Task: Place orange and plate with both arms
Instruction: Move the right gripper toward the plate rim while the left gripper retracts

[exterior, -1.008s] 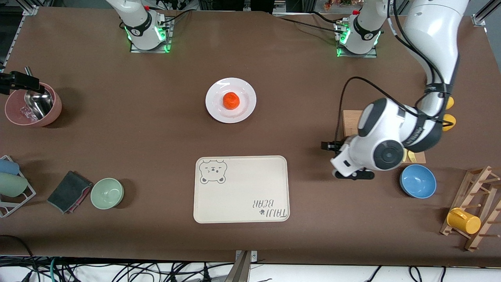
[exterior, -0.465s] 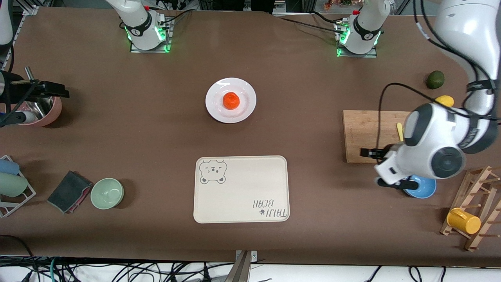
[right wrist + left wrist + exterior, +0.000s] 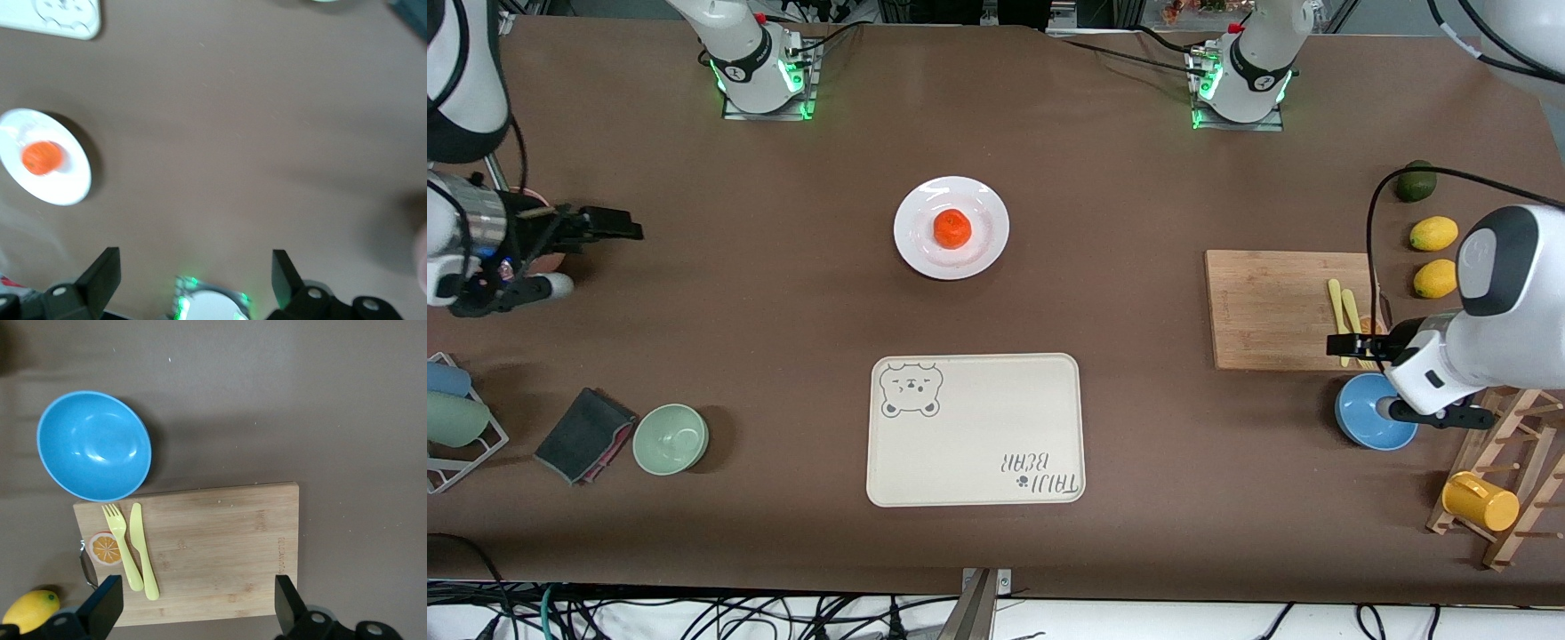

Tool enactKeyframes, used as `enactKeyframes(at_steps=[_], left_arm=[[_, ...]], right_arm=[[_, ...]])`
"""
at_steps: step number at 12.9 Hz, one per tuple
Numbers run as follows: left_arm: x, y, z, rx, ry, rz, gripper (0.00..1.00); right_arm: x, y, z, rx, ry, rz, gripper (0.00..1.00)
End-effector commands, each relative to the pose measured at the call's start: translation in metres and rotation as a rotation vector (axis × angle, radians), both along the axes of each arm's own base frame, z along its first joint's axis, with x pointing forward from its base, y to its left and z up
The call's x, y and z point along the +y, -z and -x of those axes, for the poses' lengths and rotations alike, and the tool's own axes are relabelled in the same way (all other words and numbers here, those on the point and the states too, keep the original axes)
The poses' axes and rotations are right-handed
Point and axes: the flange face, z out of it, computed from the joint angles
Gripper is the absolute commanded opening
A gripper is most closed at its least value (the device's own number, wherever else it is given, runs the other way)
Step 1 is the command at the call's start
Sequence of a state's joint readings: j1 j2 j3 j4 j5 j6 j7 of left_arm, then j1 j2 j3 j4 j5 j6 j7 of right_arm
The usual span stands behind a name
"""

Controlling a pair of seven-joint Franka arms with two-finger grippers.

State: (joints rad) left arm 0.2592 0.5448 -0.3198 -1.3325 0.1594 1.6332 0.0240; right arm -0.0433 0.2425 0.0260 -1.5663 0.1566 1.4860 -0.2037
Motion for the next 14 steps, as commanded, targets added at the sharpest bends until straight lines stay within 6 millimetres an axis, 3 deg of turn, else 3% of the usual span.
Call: enactKeyframes(at_steps=[1,4,6,7,9,10,13,14], left_arm=[[0.006,-0.033,-0.003,-0.072,0.005,-0.011,1.0],[0.015,-0.07,0.013,-0.164,-0.015,-0.026,1.0],[0.031,-0.111,0.036,-0.209,-0.058,-0.035,1.0],[0.026,-0.113,0.047,-0.216,-0.062,-0.024,1.0],[0.036,-0.125,0.075,-0.231,-0.158,0.099,1.0],[0.032,-0.132,0.086,-0.231,-0.186,0.159,1.0],[-0.015,-0.161,0.11,-0.186,-0.055,0.026,1.0],[-0.015,-0.169,0.112,-0.202,-0.043,0.021,1.0]], right_arm=[[0.036,0.045,0.031,-0.069,0.032,-0.04,1.0],[0.062,0.103,0.067,-0.1,0.111,-0.123,1.0],[0.08,0.133,0.082,-0.091,0.169,-0.19,1.0],[0.084,0.15,0.091,-0.086,0.213,-0.24,1.0],[0.093,0.18,0.109,-0.115,0.202,-0.324,1.0],[0.092,0.196,0.117,-0.12,0.21,-0.371,1.0],[0.093,0.242,0.14,-0.115,0.218,-0.488,1.0],[0.11,0.256,0.15,-0.122,0.213,-0.516,1.0]])
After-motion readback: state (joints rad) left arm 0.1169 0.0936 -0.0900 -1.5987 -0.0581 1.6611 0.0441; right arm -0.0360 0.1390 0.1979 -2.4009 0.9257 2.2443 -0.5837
